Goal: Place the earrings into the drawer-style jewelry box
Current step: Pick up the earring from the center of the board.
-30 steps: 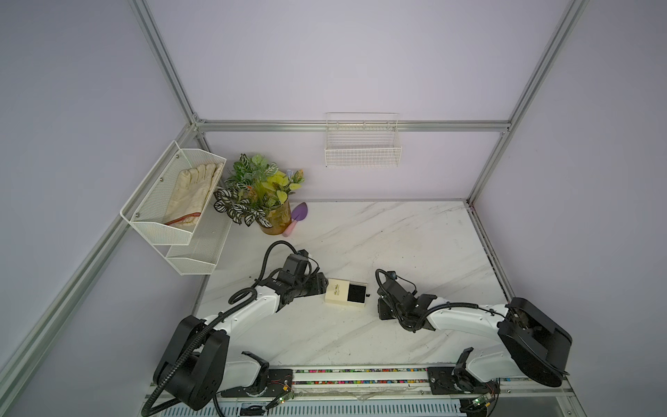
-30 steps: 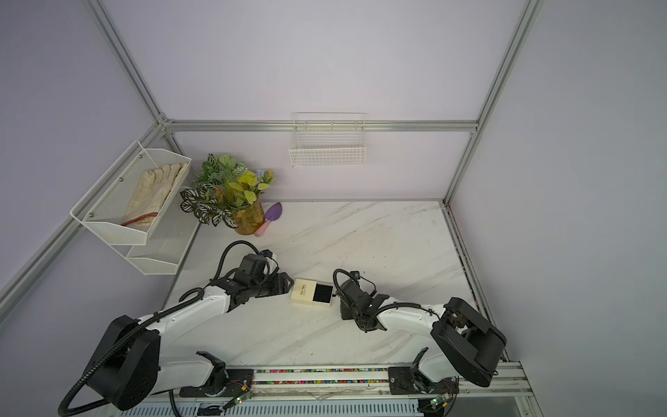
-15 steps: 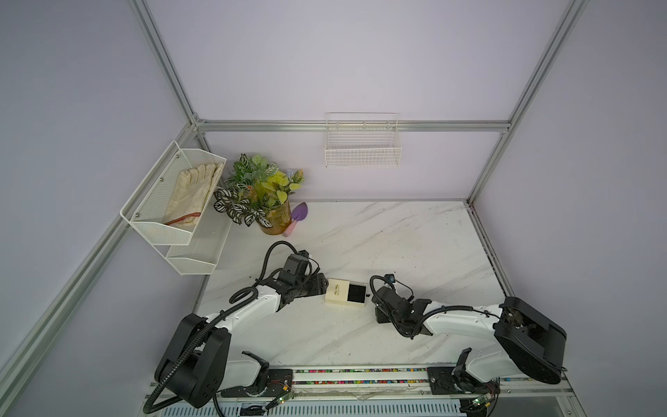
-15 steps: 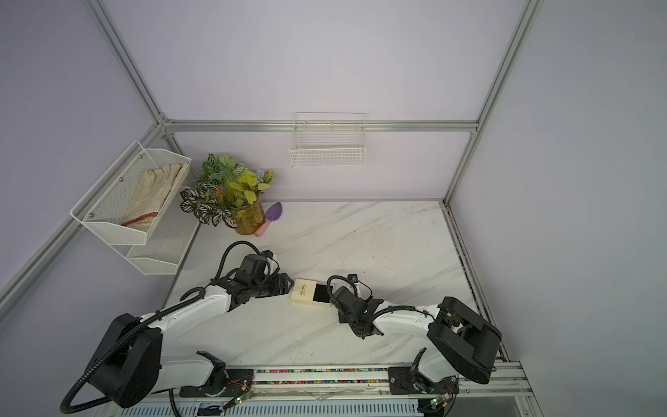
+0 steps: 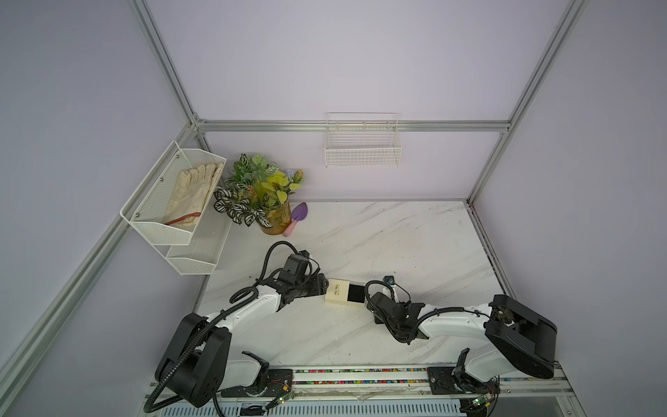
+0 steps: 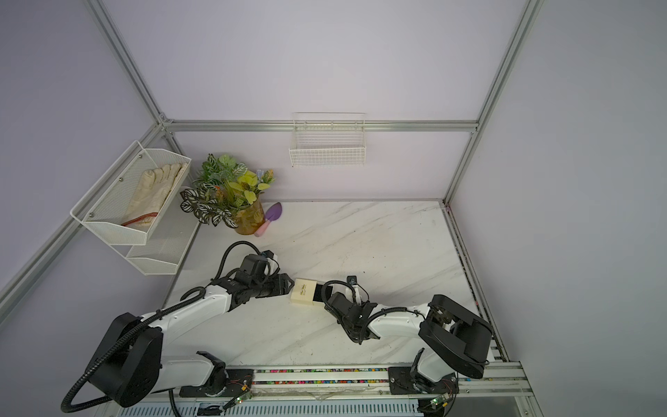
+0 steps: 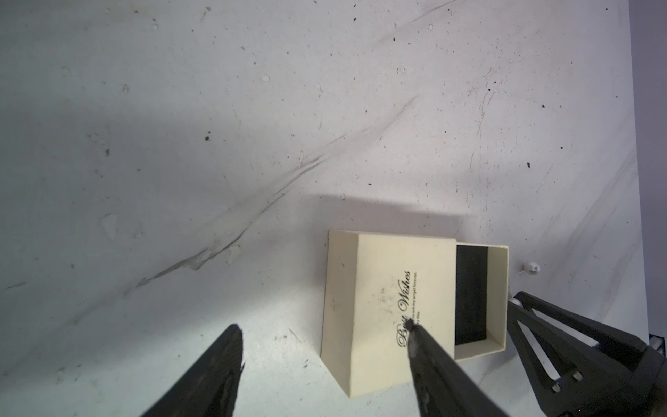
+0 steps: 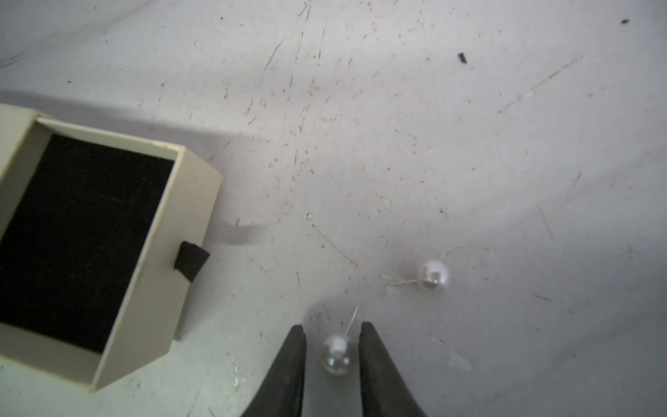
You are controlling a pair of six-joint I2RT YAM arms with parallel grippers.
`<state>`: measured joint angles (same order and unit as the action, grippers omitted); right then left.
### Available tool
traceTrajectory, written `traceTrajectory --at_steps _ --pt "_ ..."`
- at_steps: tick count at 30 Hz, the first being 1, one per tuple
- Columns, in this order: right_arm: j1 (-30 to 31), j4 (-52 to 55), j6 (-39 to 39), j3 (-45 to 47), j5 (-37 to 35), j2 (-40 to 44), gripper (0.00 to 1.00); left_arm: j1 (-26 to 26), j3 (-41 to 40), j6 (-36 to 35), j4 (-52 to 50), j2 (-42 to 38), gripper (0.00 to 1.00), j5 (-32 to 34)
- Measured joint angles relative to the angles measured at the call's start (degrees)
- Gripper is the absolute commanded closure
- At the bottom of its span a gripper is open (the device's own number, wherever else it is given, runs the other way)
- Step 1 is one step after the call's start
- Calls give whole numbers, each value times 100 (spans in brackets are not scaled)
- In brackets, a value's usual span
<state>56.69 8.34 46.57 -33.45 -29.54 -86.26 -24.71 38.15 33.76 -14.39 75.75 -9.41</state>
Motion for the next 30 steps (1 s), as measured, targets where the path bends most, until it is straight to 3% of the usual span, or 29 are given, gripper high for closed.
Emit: traceTrajectory --at_steps 30 --pt "516 -153 752 2 -970 -378 81 0 0 -15 4 7 28 -35"
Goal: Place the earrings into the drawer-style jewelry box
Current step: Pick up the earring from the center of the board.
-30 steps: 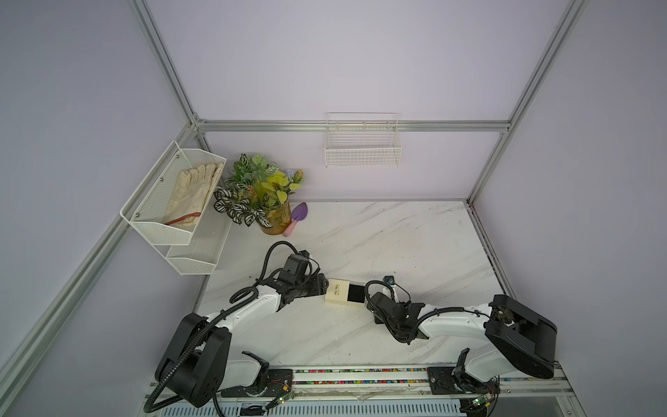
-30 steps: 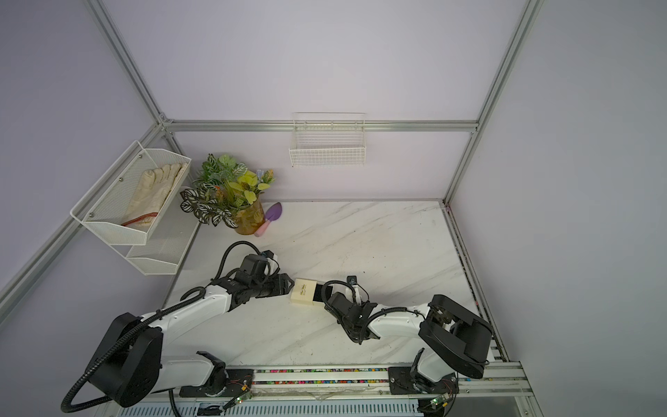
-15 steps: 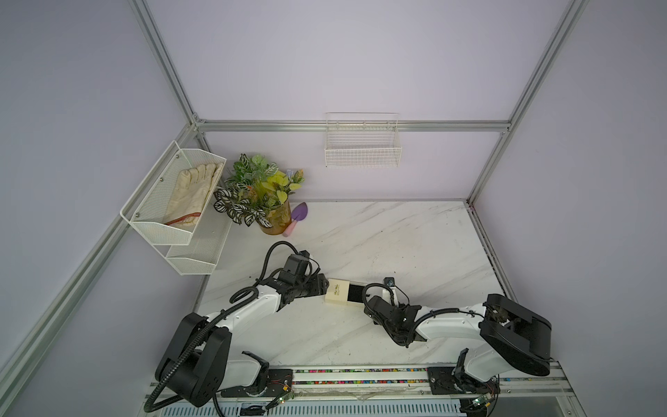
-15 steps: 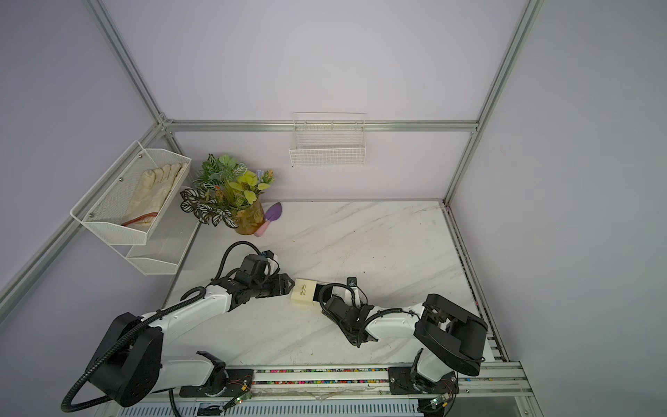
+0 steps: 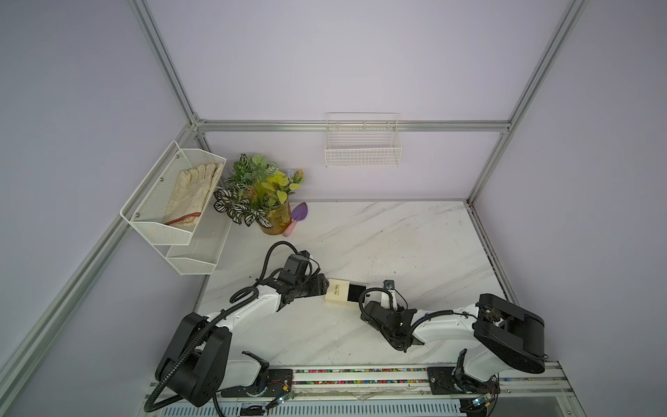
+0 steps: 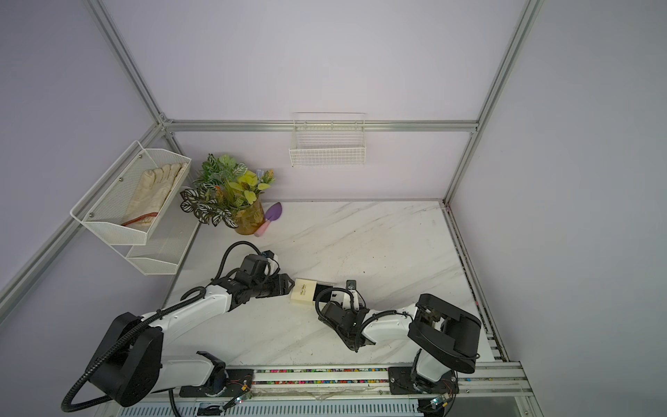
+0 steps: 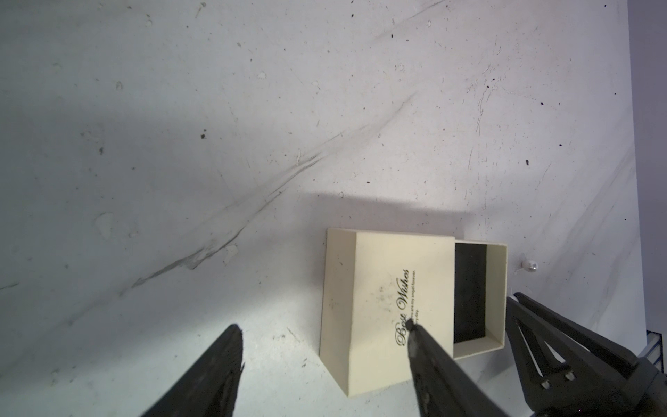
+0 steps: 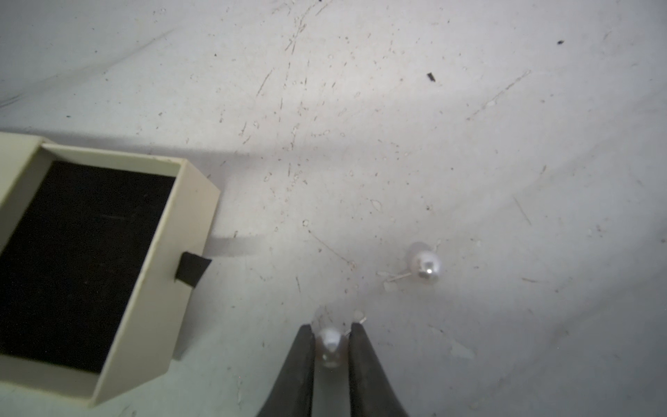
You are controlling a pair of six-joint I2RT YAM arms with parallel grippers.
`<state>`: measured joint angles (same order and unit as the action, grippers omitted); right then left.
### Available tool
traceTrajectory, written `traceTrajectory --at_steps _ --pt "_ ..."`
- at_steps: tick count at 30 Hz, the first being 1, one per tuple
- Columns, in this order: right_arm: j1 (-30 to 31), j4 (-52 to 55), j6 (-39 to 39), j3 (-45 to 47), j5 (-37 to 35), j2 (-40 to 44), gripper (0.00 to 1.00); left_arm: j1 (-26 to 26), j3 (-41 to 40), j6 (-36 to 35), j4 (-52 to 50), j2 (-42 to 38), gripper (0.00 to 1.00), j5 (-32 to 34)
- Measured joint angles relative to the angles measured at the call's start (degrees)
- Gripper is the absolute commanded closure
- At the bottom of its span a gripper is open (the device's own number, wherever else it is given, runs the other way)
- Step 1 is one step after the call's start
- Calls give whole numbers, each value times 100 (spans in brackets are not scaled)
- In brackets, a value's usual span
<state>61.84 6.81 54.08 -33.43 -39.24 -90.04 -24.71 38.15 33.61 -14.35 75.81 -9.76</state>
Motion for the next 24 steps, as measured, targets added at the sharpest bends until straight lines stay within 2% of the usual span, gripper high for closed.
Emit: traceTrajectory --at_steps 17,24 --pt "26 57 96 -7 -74 -4 87 0 2 -2 4 15 28 2" --pt "24 621 70 -9 127 431 88 0 0 -2 4 15 28 0"
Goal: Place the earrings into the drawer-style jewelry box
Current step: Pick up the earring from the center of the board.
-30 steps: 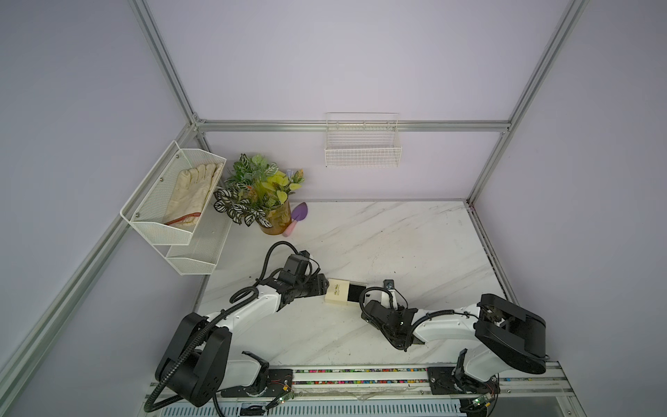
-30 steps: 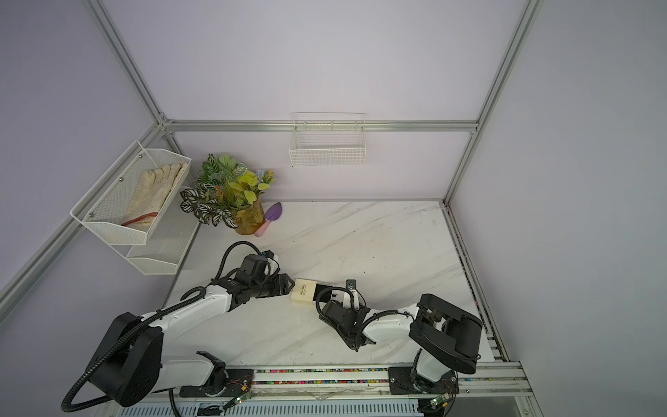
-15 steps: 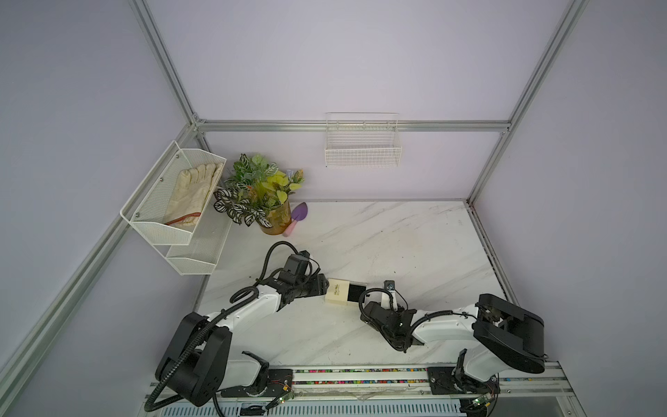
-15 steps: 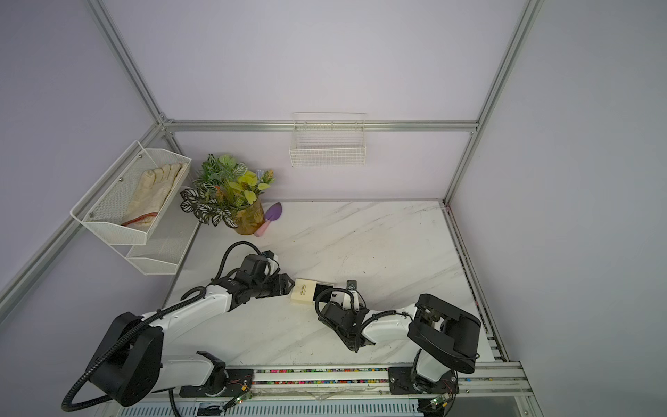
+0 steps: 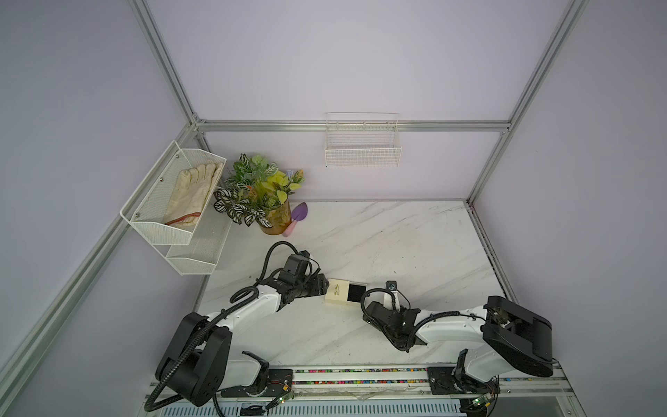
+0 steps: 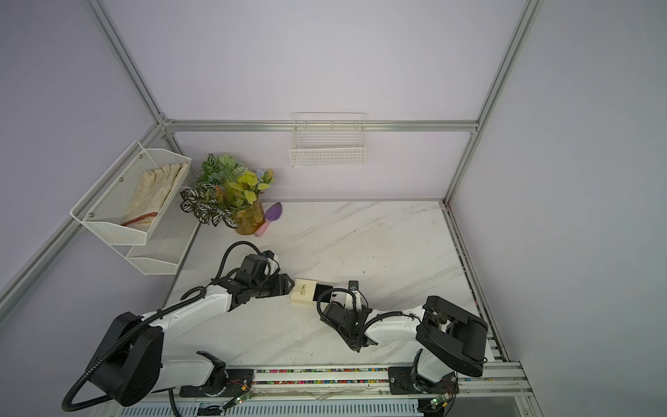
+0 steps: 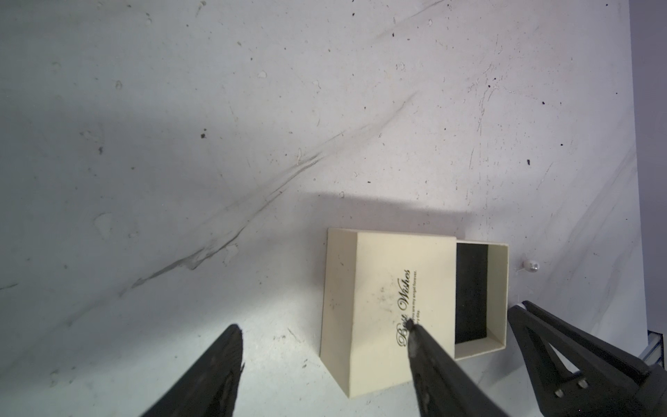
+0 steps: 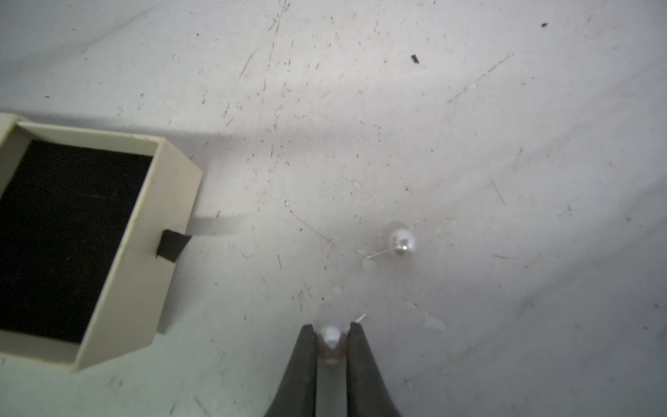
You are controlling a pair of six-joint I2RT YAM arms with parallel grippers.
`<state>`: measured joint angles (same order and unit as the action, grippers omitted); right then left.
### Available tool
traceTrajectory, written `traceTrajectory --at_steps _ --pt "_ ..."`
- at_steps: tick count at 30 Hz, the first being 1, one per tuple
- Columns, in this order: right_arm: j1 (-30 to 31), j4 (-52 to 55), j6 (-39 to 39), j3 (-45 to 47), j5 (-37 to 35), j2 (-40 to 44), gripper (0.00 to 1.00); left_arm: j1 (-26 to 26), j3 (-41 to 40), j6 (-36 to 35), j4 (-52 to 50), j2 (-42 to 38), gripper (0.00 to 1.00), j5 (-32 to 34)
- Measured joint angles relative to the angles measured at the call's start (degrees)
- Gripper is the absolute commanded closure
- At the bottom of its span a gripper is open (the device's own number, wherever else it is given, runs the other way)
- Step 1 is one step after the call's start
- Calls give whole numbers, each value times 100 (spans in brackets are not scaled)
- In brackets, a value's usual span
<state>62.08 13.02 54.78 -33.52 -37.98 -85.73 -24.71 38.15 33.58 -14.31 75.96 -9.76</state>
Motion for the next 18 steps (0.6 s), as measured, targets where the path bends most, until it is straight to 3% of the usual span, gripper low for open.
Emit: traceTrajectory --at_steps 10,18 --pt "-341 354 -487 -4 518 1255 90 0 0 0 -2 -7 29 4" --pt "-1211 319 -1467 -4 1947 1965 91 0 0 0 -7 -133 29 2"
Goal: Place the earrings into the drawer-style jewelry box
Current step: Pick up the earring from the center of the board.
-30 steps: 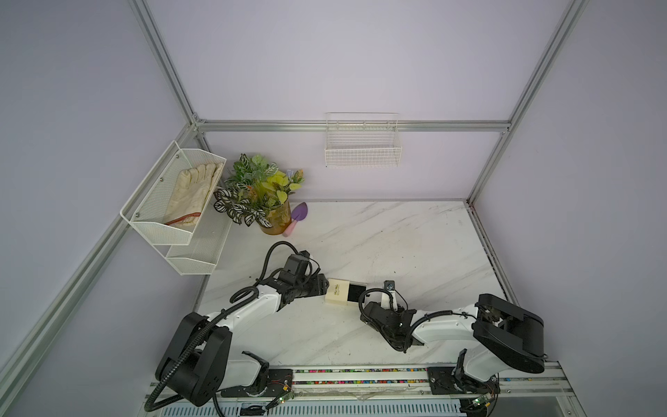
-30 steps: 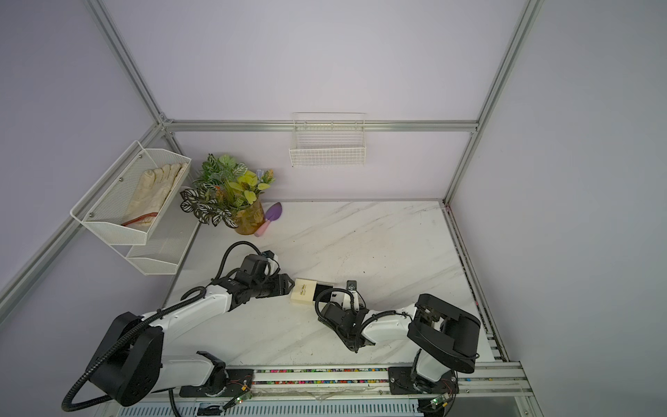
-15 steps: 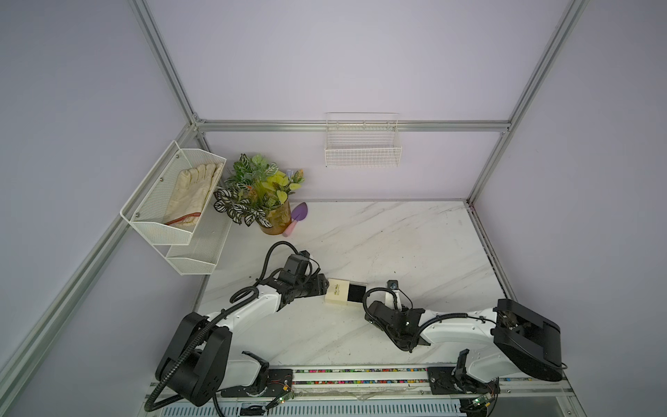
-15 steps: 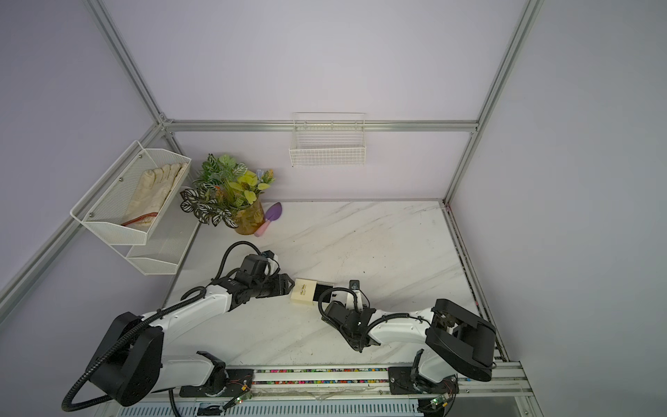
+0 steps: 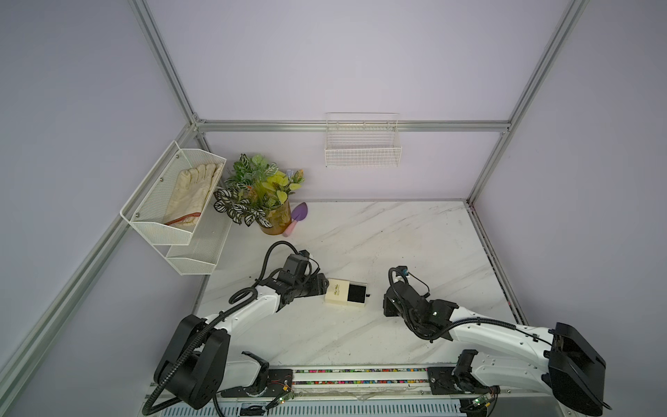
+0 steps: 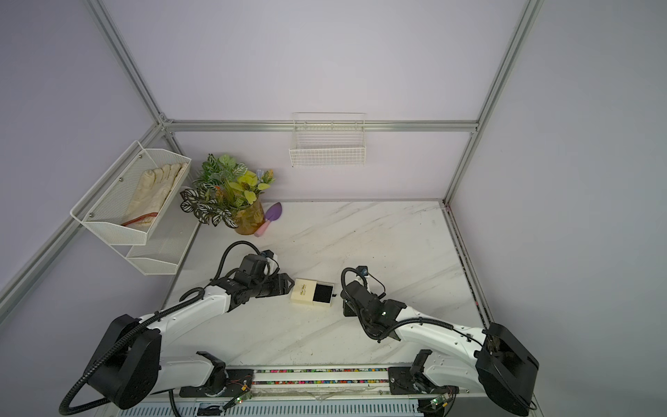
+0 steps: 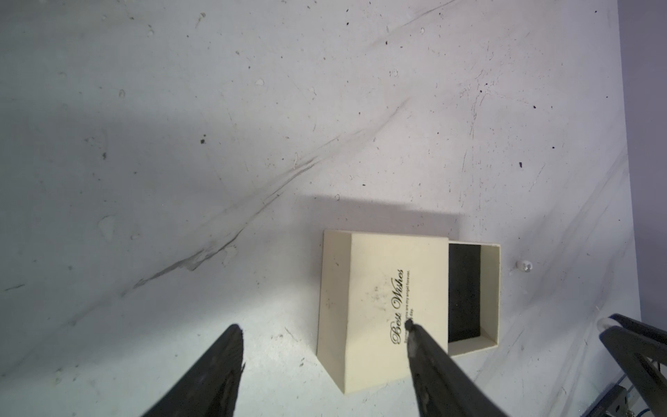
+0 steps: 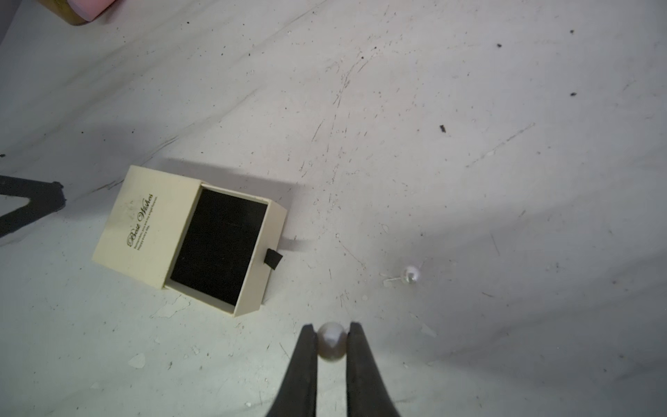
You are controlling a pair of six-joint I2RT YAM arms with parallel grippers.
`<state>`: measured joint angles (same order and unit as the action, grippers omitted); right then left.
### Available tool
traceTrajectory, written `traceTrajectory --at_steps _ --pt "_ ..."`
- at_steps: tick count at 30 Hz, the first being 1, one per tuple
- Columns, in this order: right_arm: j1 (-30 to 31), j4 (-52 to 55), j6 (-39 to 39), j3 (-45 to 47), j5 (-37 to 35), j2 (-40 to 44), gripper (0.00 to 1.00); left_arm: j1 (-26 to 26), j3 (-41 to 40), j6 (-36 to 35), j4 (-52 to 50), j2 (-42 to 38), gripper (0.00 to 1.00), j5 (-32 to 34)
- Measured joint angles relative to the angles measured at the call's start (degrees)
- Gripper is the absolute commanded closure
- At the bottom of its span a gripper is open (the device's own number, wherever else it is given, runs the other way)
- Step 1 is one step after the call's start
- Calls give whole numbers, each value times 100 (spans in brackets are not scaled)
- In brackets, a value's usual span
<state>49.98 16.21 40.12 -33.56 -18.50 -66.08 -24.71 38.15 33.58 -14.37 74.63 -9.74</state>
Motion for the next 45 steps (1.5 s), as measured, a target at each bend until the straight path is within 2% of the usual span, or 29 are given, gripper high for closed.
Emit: traceTrajectory --at_steps 8,14,19,25,34,45 --pt "-549 -199 -964 -52 1753 59 95 2 -13 0 136 -387 28 -170" --pt "-623 -584 -1652 -203 3167 52 95 61 -317 9 588 -1202 27 -514" --pt "-627 -820 -2221 -422 4074 -28 95 105 -584 17 798 -1762 26 -782" --pt "-638 -901 -2761 -763 4962 -289 95 90 -846 7 1176 -1976 25 -1338" --pt "-649 -881 -3167 -1333 5847 -444 96 -562 -1043 -33 1565 -1867 23 -1508" --pt "-649 -791 -3252 -1504 6046 -772 99 -789 -1095 -195 1836 -1443 23 -1670"
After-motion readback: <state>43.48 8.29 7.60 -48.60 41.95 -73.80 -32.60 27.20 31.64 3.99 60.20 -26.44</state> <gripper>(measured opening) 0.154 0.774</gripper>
